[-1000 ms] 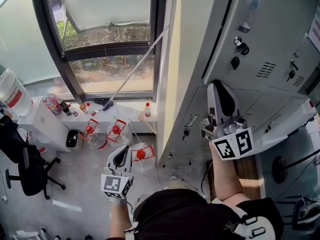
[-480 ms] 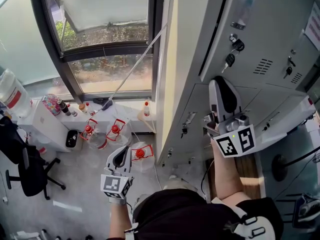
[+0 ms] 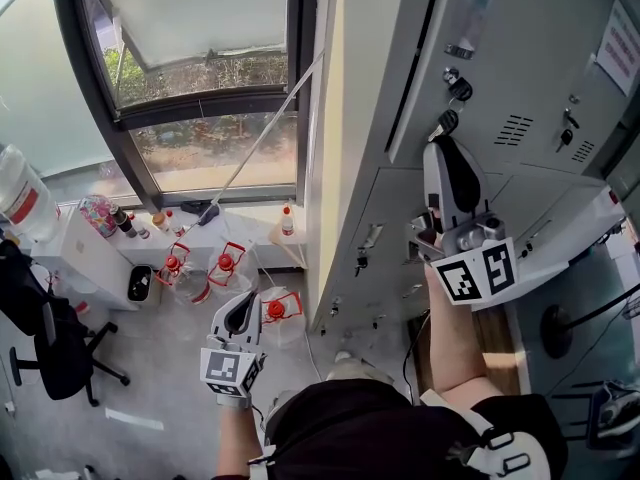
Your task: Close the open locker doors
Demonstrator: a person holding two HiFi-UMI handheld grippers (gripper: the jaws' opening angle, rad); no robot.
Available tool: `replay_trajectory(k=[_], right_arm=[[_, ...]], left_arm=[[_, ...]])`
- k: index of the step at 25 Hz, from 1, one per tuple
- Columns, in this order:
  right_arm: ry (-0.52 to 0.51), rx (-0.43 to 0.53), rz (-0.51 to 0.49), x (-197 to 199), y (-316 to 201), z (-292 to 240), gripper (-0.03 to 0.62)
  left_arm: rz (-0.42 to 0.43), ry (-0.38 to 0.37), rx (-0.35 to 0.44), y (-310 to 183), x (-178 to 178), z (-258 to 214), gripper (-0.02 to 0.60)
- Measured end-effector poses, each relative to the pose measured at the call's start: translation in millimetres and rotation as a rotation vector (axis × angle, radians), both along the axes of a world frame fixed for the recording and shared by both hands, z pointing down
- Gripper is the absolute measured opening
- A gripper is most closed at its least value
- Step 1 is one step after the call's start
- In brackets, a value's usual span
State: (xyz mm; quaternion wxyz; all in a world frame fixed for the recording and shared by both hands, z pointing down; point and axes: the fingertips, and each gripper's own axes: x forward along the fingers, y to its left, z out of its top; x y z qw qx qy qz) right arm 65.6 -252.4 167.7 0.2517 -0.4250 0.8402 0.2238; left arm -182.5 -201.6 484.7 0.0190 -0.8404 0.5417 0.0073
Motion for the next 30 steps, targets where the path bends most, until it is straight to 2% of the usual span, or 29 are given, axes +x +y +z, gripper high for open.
replay_trajectory(k=[17, 23, 30], right_arm=[[0.007, 0.118, 0.006, -5.9, 4.9, -57.8, 0.048], [0.024, 0.12, 0.052, -8.9, 3.2, -60.0, 0.048], [0.048, 0.088, 0.039, -10.5, -1.2, -58.8, 0.048]], left_arm=[[-0.006, -0.009, 0.004, -8.7, -5.0, -9.4, 0.008], [-0.003, -0.002, 0.0, -8.4, -7.4, -9.8, 0.008], [-0.002, 0.0, 0.0, -7.6, -10.4, -10.5, 0.008]])
